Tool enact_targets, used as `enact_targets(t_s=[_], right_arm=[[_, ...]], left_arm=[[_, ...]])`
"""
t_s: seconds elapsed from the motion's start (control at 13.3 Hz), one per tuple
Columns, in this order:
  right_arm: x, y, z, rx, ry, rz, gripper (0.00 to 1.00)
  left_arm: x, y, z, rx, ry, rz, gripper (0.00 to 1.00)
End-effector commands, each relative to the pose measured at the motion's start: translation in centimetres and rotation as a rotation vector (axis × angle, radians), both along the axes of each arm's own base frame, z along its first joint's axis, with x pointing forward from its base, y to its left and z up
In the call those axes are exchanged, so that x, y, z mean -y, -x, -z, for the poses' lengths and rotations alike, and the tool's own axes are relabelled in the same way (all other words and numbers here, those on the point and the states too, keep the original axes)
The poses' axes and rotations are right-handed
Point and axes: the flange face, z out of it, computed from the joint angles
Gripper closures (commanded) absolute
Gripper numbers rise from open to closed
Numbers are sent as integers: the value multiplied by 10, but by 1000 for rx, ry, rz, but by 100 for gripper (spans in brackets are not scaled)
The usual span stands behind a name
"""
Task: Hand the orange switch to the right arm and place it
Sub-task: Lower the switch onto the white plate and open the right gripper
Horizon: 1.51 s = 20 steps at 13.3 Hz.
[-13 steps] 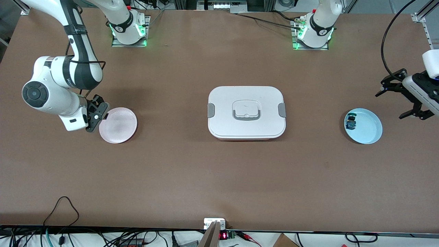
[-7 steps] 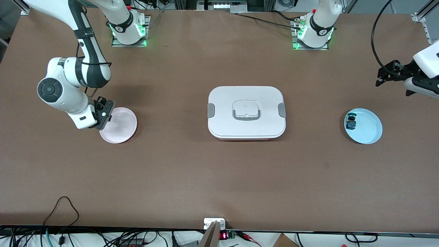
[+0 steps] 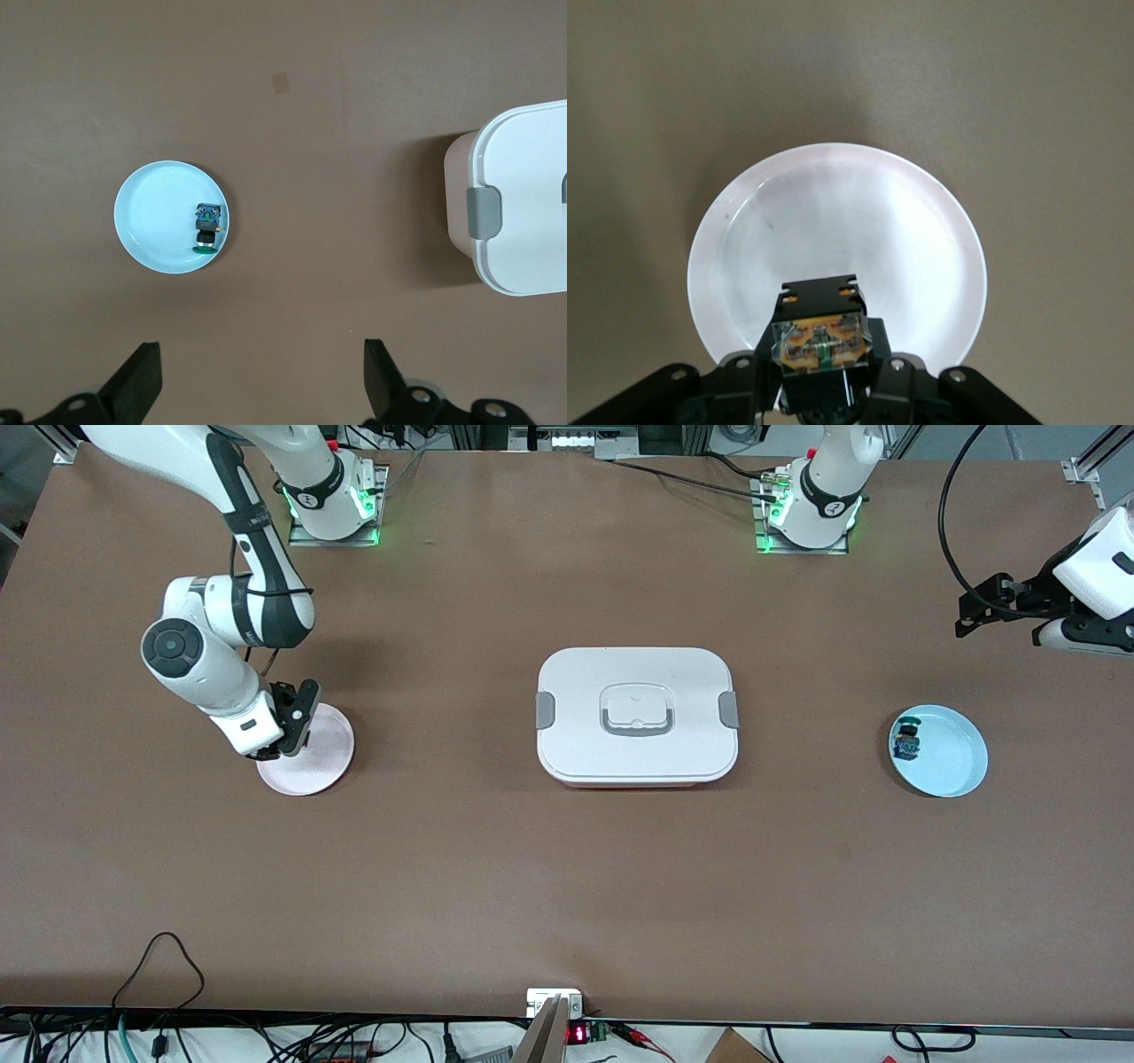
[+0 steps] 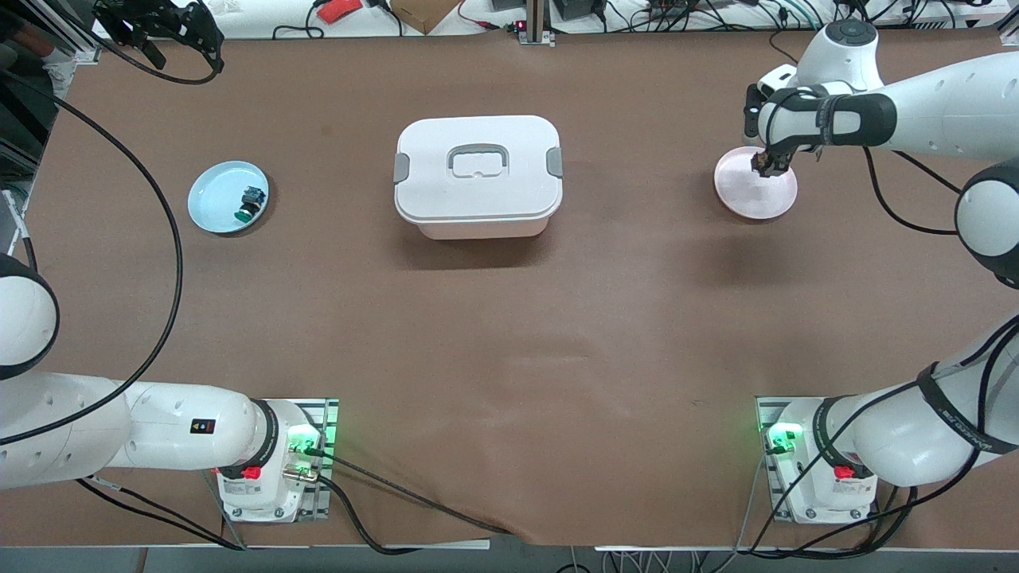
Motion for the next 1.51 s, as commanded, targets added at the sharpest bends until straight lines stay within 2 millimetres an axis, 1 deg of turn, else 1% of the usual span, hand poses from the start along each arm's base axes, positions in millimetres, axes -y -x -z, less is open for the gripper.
enact_targets(t_s=[0.0,0.08,0.15,0.23,0.45,0.68,0.83,0.98,1.06,1.13,1.21,1.36,1.43], right_arm=[[-3,2,15,15,11,-60,100],[-3,1,20,19,14,-77,100],[-2,1,24,20,15,-80,100],[-2,2,30,12,19,-82,100],[1,3,41,2,24,-105,100],[3,5,53,-2,29,-106,100],[7,12,60,-20,29,-94,100],[8,14,64,-28,31,-94,97],[8,14,64,-29,31,-88,83],[8,14,64,-32,27,-63,41],[8,14,62,-30,25,-74,2],[7,13,52,-26,20,-71,0],[5,11,42,-30,16,-70,0]], left_arm=[[10,-13,-14,2,-19,-4,0],[10,-17,-20,-9,-21,7,0],[10,-17,-25,-12,-24,-4,0],[13,-17,-26,-10,-21,-3,0],[14,-17,-22,-20,28,-63,0],[3,-17,-22,-19,25,-68,0],[0,-20,-19,-23,7,-72,0],[4,-19,-19,-29,-18,-69,0],[2,-20,-18,-30,-28,-71,0],[-3,-20,-20,-24,-31,-76,0],[-4,-20,-21,-23,-30,-73,0],[-4,-22,-20,-18,-32,-70,0],[-5,-22,-20,-18,-29,-73,0]])
